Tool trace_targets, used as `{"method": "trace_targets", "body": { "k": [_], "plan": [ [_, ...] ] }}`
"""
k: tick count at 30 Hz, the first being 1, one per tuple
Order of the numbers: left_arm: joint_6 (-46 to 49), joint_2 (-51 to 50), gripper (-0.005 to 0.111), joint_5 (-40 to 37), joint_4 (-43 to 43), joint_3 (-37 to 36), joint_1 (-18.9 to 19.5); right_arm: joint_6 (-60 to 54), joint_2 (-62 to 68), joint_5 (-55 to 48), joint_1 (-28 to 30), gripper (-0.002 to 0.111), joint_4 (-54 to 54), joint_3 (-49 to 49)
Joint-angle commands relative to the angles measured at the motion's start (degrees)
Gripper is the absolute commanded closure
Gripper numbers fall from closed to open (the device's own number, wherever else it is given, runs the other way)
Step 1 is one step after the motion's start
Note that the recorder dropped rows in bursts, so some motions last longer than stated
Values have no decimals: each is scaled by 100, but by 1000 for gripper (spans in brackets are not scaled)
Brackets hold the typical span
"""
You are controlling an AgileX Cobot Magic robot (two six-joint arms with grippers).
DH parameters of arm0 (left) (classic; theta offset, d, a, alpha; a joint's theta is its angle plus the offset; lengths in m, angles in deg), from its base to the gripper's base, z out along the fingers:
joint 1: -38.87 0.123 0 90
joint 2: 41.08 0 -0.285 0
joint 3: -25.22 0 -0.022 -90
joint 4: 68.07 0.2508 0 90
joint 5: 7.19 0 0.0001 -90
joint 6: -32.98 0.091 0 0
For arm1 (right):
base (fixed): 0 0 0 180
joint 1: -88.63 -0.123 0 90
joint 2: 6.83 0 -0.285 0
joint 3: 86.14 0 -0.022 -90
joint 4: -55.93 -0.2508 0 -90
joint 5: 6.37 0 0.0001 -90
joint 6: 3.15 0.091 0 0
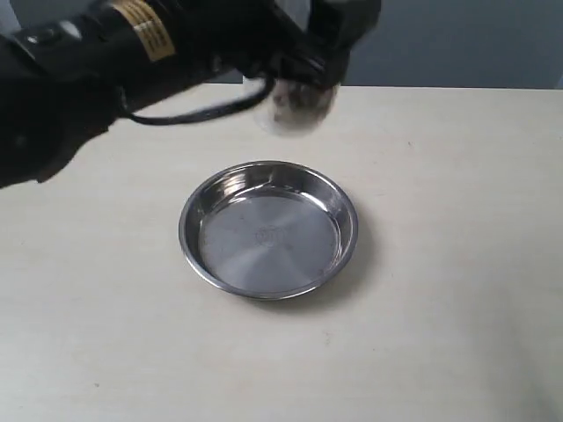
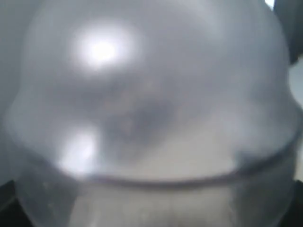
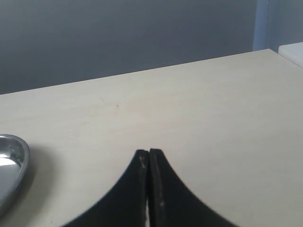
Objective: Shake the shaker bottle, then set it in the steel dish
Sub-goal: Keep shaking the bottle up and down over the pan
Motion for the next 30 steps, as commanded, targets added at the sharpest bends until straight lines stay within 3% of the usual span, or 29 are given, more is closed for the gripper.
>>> {"method": "trace_targets", "body": {
  "k": [1, 5, 7, 10, 13, 16, 18, 21, 24, 28, 30],
  "plan": [
    [-148, -804, 106, -357, -661, -775, 124, -5, -28, 48, 13, 109, -33, 4],
    [8, 173, 106, 751, 384, -195, -151, -5, -28, 48, 13, 109, -49, 4],
    [87, 351, 106, 247, 100, 12, -98, -5, -28, 48, 13, 109, -49, 4],
    [156, -254, 106, -566, -420, -539, 211, -5, -28, 48, 13, 109, -49, 4],
    [156, -452, 106, -254, -845, -848, 214, -5, -28, 48, 13, 109, -49, 4],
    [156, 282, 106, 330, -228, -362, -3, -5, -28, 48, 13, 109, -49, 4],
    [378, 578, 106, 172, -32, -132, -5, -5, -28, 48, 24, 109, -51, 4],
    [400, -1, 106, -482, -331, -623, 302, -5, -28, 48, 24, 109, -51, 4],
    [-10, -647, 106, -253, -905, -1082, 416, -5, -28, 48, 24, 109, -51, 4],
    [-69, 164, 106, 877, 403, -375, 121, -5, -28, 48, 24, 109, -51, 4],
    [47, 397, 106, 217, 459, 27, 145, -5, -28, 48, 24, 109, -51, 4]
  ]
}}
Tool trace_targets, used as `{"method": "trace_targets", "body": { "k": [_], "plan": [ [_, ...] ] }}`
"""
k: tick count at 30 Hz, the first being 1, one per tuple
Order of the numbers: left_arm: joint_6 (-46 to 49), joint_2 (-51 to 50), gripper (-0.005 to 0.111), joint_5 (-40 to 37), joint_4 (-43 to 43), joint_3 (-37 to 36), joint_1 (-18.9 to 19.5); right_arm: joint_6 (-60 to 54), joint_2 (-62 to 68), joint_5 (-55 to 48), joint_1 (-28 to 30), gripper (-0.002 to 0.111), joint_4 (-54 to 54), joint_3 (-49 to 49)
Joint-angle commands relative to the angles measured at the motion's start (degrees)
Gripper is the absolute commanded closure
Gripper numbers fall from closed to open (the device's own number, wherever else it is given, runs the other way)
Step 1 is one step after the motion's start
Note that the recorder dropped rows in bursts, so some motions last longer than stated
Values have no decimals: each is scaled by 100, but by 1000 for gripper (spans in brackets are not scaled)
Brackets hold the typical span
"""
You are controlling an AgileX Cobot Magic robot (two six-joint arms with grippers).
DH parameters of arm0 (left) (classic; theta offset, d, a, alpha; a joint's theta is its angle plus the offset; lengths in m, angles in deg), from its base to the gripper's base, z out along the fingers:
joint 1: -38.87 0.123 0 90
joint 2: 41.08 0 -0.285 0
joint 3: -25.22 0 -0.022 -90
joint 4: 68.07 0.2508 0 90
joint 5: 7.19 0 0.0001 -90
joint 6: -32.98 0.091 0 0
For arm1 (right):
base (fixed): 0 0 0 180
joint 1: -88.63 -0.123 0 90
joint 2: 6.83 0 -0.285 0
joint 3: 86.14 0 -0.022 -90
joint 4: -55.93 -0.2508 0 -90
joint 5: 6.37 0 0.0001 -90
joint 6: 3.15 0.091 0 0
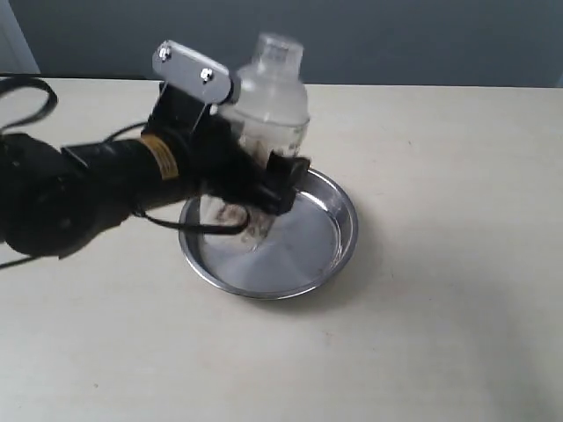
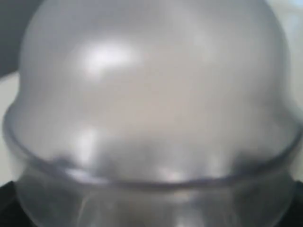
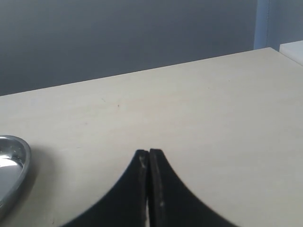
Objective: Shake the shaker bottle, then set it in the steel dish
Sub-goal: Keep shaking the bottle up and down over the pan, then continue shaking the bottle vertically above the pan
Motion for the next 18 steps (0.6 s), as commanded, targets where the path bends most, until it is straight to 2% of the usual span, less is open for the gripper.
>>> {"method": "trace_targets", "body": {
  "k": [1, 3, 5, 6, 10, 12, 15, 16, 18],
  "plan": [
    [44, 631, 106, 325, 393, 847, -26, -5, -28, 49, 24, 109, 3, 4],
    [24, -61, 106, -221, 82, 380, 107, -5, -28, 49, 24, 109, 3, 4],
    [-201, -661, 106, -54, -554, -20, 148, -5, -28, 49, 24, 109, 3, 4],
    [-341, -722, 106, 116, -591, -71, 91, -5, -28, 49, 24, 109, 3, 4],
    [-223, 176, 106, 1015, 319, 494, -148, -5, -28, 49, 24, 109, 3, 4],
    [-195, 399, 106, 696, 283, 694, -99, -5, -28, 49, 24, 109, 3, 4],
    [-186, -280, 106, 0, -74, 200, 161, -5, -28, 49, 24, 109, 3, 4],
    [-395, -487, 106, -12, -357, 61, 201, -5, -28, 49, 24, 109, 3, 4],
    [-590, -322, 106, 252, -170, 98, 108, -5, -28, 49, 24, 109, 3, 4]
  ]
}}
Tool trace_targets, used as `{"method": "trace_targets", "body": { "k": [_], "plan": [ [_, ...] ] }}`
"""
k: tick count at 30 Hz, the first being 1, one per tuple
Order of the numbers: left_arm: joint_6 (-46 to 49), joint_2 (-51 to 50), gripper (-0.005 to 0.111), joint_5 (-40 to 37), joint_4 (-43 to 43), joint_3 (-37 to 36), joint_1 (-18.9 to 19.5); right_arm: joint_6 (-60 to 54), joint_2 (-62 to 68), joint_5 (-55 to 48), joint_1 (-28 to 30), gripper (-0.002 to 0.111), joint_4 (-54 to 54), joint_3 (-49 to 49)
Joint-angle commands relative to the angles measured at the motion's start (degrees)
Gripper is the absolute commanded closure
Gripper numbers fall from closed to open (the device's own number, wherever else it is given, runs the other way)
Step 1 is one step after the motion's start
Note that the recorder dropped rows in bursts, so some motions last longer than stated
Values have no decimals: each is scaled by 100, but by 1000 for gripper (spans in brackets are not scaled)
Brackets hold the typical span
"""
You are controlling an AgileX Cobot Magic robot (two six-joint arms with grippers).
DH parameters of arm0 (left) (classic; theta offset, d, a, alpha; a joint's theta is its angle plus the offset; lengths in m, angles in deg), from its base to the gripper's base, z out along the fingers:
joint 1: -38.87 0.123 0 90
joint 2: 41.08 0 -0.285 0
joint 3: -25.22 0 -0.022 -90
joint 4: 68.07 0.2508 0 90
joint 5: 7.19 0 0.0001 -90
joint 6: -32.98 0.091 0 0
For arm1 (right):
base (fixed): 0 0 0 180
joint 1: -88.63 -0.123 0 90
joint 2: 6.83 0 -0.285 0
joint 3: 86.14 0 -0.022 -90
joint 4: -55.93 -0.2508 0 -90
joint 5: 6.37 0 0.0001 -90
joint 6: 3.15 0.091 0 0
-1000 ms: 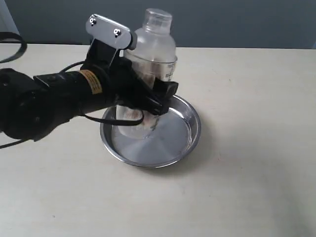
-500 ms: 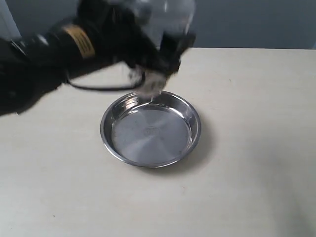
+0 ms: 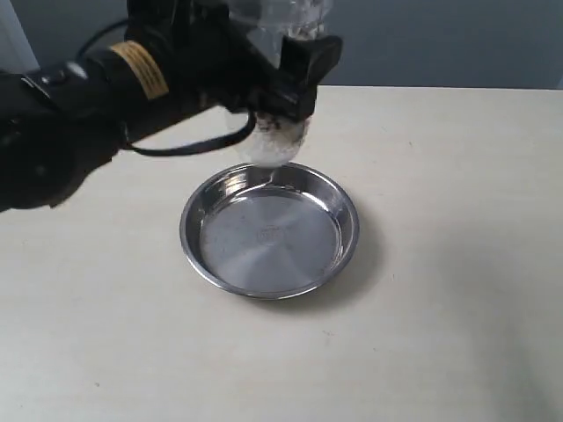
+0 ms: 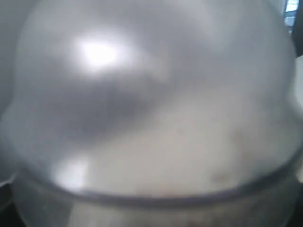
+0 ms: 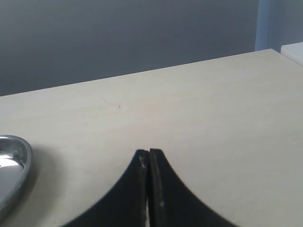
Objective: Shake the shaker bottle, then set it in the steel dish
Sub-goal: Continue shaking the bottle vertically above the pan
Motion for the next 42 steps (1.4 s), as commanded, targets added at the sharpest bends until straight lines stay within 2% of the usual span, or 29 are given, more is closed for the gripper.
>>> {"method": "trace_targets", "body": {
  "k": [1, 3, 4, 7, 10, 13, 15, 17, 20, 25, 27, 29, 31, 34, 36, 39, 42],
  "plan": [
    [-336, -20, 106, -19, 169, -166, -90, -5, -28, 41, 24, 109, 3, 4],
    [-102, 588, 106, 406, 1070, 305, -205, -5, -28, 41, 24, 109, 3, 4],
    [9, 753, 106, 161, 1127, 497, -205, -5, -28, 41, 24, 109, 3, 4],
    [21, 383, 106, -980, 563, 167, -88, -5, -28, 41, 24, 109, 3, 4],
    [-294, -266, 106, -724, 247, -449, -67, -5, -28, 41, 24, 109, 3, 4],
    [-122, 280, 106, 193, 854, -209, -283, -5, -28, 41, 24, 109, 3, 4],
    [87, 595, 106, 50, 715, -31, -281, -5, -28, 41, 24, 109, 3, 4],
    [249, 271, 106, -509, 194, -355, -128, -5, -28, 41, 24, 109, 3, 4],
    [230, -302, 106, -580, -44, -812, -51, -5, -28, 41, 24, 109, 3, 4],
    [275, 958, 106, -223, 739, 281, -91, -5, -28, 41, 24, 109, 3, 4],
    [275, 945, 106, -601, 420, 228, -6, -5, -28, 41, 24, 109, 3, 4],
    [257, 459, 106, -913, 115, -228, 115, -5, -28, 41, 24, 109, 3, 4],
    [44, 110, 106, -872, -197, -451, 136, -5, -28, 41, 24, 109, 3, 4],
    [-5, 690, 106, -44, 611, 7, -158, -5, -28, 41, 24, 109, 3, 4],
    [6, 963, 106, -49, 961, 366, -215, -5, -28, 41, 24, 109, 3, 4],
    [40, 334, 106, -1006, 452, -98, -65, -5, -28, 41, 24, 109, 3, 4],
    [-311, -304, 106, -960, 168, -429, -22, -5, -28, 41, 24, 109, 3, 4]
  ]
}}
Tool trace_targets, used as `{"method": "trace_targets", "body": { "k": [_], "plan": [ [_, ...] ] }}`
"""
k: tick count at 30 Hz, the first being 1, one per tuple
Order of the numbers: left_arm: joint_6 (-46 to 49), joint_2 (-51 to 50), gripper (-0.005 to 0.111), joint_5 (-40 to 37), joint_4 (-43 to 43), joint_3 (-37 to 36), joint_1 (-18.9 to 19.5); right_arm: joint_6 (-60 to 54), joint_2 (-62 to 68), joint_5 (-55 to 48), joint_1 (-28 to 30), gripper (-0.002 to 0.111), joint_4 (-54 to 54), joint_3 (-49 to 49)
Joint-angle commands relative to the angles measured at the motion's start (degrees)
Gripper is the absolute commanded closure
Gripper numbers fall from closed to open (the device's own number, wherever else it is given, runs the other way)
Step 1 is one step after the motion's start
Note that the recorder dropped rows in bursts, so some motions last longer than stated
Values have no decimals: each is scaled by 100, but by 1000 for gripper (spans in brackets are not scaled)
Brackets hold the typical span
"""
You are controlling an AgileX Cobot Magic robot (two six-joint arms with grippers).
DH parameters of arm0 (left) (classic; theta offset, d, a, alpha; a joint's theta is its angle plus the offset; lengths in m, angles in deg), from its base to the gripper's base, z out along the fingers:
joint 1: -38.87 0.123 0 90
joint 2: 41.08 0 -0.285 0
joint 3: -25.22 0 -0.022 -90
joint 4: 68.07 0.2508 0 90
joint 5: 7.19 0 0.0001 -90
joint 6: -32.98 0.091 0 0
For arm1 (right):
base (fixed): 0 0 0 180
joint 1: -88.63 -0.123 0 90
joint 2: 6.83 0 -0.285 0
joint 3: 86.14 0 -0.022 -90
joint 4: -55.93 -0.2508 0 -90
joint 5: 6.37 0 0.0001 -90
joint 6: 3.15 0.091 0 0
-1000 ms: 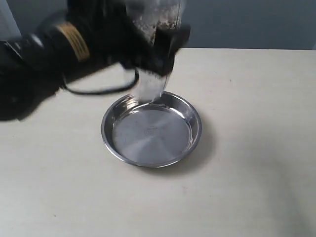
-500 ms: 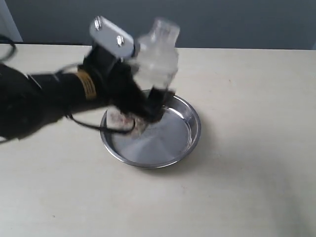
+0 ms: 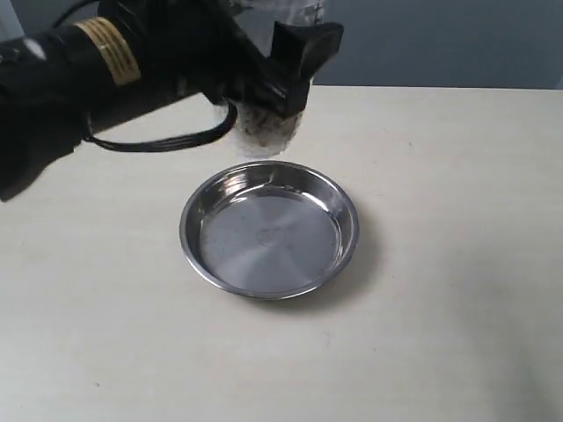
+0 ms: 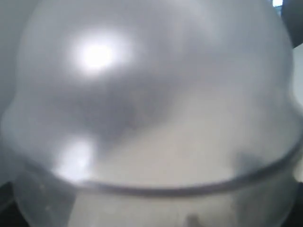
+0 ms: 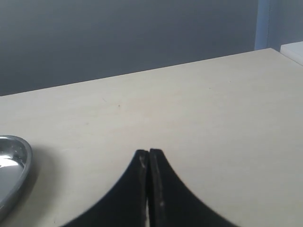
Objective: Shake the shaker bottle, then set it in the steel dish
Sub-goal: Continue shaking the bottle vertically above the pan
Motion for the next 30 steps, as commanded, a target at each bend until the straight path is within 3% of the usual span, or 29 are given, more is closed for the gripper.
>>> {"method": "trace_targets", "body": {
  "k": [1, 4, 6, 10, 15, 19, 21, 22, 23, 25, 27, 30],
  "plan": [
    [-370, -756, 106, -333, -224, -368, -22, -5, -28, 41, 24, 109, 3, 4],
    [-222, 87, 106, 437, 621, 391, -288, -5, -28, 41, 24, 109, 3, 4],
    [-61, 115, 106, 198, 422, 562, -229, -5, -28, 41, 24, 109, 3, 4],
    [-209, -799, 106, -871, -529, 107, 138, -5, -28, 41, 24, 109, 3, 4],
    [-181, -75, 106, -185, 448, 534, -119, -5, -28, 41, 24, 109, -39, 4],
    [-342, -1160, 106, -403, -429, -498, 32, -5, -28, 41, 24, 109, -39, 4],
    [-368, -517, 106, 252, 376, -37, -184, -5, -28, 41, 24, 109, -39, 4],
    [-93, 39, 106, 665, 802, 650, -214, -5, -28, 41, 24, 109, -39, 4],
    [89, 186, 106, 58, 502, 1062, -201, -5, -28, 41, 24, 109, -39, 4],
    [101, -278, 106, -1276, -1, 737, 21, -5, -28, 41, 24, 109, -39, 4],
    [-74, -904, 106, -912, -705, -44, 46, -5, -28, 41, 24, 109, -39, 4],
    [-25, -169, 106, -205, 35, 484, -188, -5, -28, 41, 24, 109, 0, 4]
  ]
}}
